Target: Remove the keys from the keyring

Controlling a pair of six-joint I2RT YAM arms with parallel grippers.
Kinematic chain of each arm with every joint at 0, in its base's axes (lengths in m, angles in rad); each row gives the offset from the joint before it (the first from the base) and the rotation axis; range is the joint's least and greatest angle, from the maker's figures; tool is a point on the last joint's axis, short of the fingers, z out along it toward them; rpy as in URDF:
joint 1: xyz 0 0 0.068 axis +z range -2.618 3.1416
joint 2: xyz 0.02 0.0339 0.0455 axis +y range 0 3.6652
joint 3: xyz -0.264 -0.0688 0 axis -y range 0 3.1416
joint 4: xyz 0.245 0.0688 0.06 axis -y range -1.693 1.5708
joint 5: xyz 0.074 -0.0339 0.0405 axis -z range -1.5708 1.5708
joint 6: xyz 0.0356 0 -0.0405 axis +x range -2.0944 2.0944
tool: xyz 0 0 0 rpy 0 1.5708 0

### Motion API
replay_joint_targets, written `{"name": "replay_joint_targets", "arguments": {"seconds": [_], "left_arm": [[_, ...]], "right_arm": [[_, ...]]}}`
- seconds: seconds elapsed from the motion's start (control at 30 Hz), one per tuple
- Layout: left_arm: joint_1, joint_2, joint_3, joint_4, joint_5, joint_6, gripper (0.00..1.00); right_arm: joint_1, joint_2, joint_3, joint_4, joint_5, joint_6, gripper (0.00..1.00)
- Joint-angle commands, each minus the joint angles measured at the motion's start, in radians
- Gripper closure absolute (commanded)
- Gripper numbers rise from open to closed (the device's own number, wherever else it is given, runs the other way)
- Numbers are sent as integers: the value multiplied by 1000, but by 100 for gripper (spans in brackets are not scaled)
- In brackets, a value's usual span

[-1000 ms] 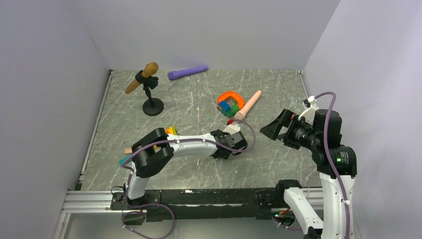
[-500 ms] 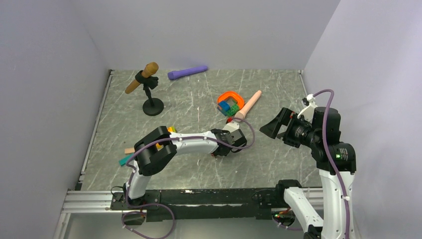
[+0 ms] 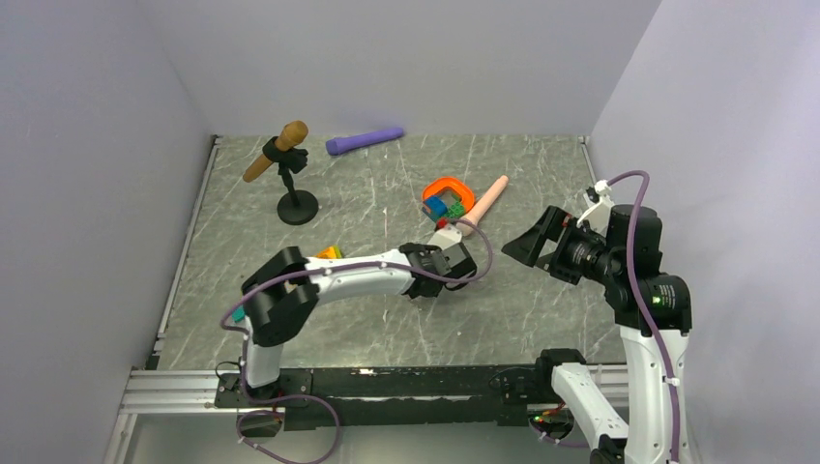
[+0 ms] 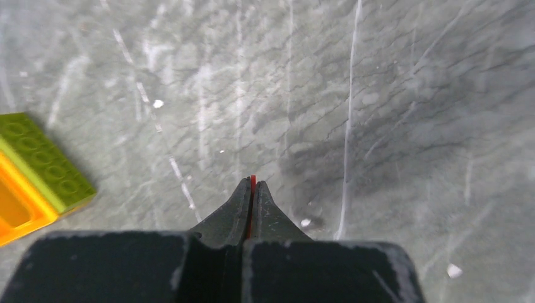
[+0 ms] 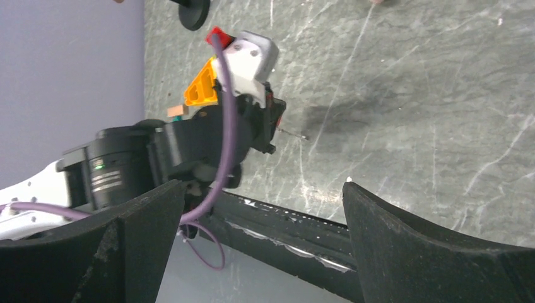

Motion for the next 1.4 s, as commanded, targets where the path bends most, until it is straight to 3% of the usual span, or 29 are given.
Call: {"name": "replay_joint_targets", "arguments": {"seconds": [0.0, 0.27, 0.37, 0.6, 0.73, 0.83, 0.97, 1.2, 1.37], "left_arm": [[2, -188, 51, -66, -81, -3, 100], [22, -459, 72, 22, -16, 163, 100], [28, -554, 106, 72, 33, 242, 100], [60, -689, 270, 84, 310, 353, 100], [60, -744, 317, 136, 447, 362, 100], [60, -787, 320, 246, 523, 340, 100], [62, -801, 360, 343, 591, 338, 100], [72, -696, 560, 342, 753, 325, 100], [131, -619, 703, 355, 869, 265, 100]], "right_arm": [[-4, 11, 63, 83, -67, 57, 0], [-4, 29, 120, 291, -217, 251, 0], [-4, 15, 92, 483, -312, 371, 0], [-4, 29, 73, 903, -485, 617, 0], [-4, 7, -38, 1337, -514, 864, 0], [-4, 33, -78, 1539, -530, 974, 0], [-4, 81, -47, 1648, -555, 997, 0], [26, 196, -70, 2140, -551, 1264, 4], [59, 318, 41, 2242, -593, 1296, 4]]}}
